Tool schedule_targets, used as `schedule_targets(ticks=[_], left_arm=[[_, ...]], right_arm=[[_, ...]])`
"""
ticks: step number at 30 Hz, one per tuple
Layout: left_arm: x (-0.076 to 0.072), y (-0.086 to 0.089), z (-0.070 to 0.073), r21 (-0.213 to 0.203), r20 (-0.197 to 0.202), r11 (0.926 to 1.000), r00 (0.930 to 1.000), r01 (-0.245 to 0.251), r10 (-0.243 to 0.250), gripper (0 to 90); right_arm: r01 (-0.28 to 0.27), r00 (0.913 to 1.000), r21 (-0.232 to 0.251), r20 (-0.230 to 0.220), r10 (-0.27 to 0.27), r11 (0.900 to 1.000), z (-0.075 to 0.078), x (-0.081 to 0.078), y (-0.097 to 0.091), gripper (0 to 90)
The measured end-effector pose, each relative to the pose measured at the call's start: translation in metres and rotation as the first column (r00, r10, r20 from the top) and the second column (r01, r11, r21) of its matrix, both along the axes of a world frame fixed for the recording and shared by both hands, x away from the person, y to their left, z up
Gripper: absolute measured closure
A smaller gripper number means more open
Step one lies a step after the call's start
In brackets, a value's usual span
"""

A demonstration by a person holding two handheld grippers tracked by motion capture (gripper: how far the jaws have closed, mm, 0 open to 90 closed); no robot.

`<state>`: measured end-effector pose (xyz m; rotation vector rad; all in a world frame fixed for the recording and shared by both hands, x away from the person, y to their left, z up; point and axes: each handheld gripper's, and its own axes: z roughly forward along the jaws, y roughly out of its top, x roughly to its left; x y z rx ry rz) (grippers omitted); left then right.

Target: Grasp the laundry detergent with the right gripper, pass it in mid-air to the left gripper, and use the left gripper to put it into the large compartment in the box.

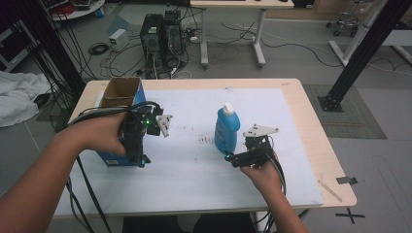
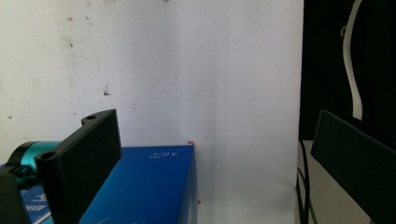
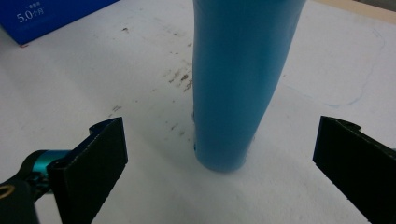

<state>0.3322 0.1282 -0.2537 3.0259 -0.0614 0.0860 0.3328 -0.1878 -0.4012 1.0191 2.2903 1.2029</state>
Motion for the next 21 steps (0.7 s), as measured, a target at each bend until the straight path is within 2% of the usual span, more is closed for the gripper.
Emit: schedule_targets(ticks=[4,11,21], left_arm=[[-0.001,0.002,-0.001,-0.006,-0.002,1.0,1.0,-0.003,0.003,1.6],[-0.001,0.003,-0.001,-0.006,-0.002,1.0,1.0,-0.004,0.004,1.6],[0.0,-0.001,-0.004,-0.002,-0.005,1.0,1.0,-0.001,0.001,1.6]], right_arm=[[0.023,0.9997,-0.009,0.001,-0.023,0.9997,-0.002,0.008,0.008,2.0],[0.055,0.9985,-0.001,0.005,-0.055,0.9985,-0.005,0.016,0.01,2.0],[0.088,0.996,0.027,0.013,-0.089,0.9957,-0.01,0.025,0.016,2.0]])
